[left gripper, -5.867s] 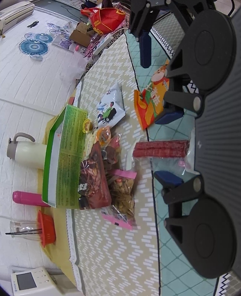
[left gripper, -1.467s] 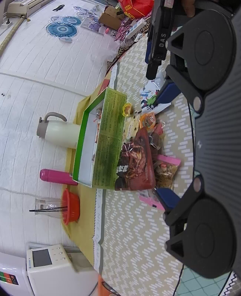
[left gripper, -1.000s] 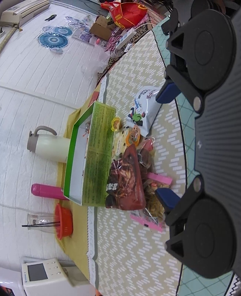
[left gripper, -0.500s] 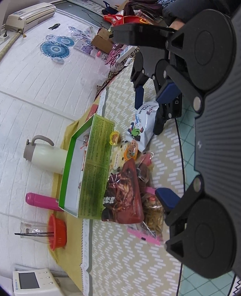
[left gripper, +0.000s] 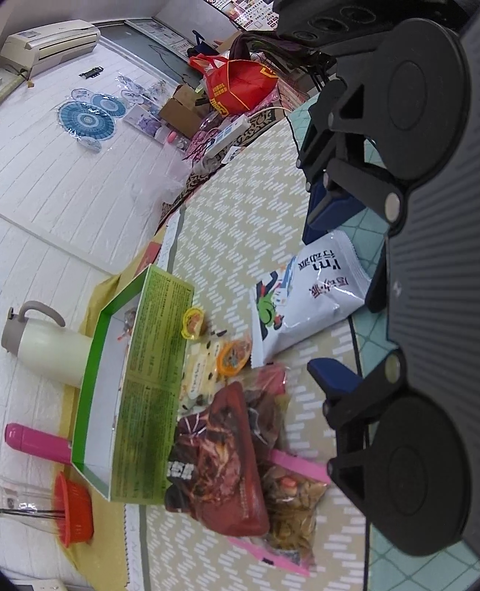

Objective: Organize snacks
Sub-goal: 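Move the open right tool onto the white 'I'm' snack bag, then grasp the white 'I'm' bag with the right tool and drop it into the box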

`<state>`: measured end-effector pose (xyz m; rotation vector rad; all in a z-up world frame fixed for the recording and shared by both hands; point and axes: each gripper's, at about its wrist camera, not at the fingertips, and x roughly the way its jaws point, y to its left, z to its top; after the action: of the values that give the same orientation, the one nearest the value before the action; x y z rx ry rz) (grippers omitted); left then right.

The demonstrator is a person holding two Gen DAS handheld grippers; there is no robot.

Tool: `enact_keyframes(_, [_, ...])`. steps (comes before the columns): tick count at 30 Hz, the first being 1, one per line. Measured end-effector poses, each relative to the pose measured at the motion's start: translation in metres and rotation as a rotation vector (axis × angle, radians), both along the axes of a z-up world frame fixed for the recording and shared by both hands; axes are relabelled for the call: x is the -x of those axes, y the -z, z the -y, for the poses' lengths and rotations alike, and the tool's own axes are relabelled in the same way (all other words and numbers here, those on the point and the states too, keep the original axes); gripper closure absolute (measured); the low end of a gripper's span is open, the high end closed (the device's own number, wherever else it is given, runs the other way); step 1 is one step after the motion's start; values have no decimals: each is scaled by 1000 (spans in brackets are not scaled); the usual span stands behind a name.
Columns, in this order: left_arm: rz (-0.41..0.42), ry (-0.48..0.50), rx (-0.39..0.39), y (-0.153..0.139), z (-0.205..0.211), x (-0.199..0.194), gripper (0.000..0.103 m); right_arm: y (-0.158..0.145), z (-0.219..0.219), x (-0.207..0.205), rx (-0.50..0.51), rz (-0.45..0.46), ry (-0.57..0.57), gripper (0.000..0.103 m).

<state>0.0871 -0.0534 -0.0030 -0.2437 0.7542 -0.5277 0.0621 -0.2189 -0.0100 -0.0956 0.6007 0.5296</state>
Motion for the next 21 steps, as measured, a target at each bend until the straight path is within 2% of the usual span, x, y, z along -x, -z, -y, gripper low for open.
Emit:
enact_keyframes(3, [-19,8,-6,4,2,-8,40,-3,10,2,-59,-19,-16,0])
enact_keyframes(4, [-24,13,-6,5,3,-10,46,-4,13,2,-67,-24,-8,0])
enact_keyframes(6, [-34,28,2,6,4,-14,51,-6,18,3,-78,-24,7,0])
enact_keyframes(10, [-31,39,7,7,3,-12,51,-8,31,0,-134,-39,8,0])
enact_keyframes(15, [-51,25,-9,13,6,-17,51,0,26,-12,-105,-79,0,0])
enact_keyframes(17, [-52,26,-4,16,7,-19,51,5,25,-15,-134,-87,-6,7])
enact_keyframes(18, [-44,32,-16,16,9,-19,60,6,24,-15,-146,-81,2,10])
enact_keyframes(19, [-28,33,-34,16,12,-18,64,6,23,-15,-140,-78,13,22])
enact_keyframes(21, [-12,26,-51,13,14,-16,69,2,21,-12,-117,-68,35,32])
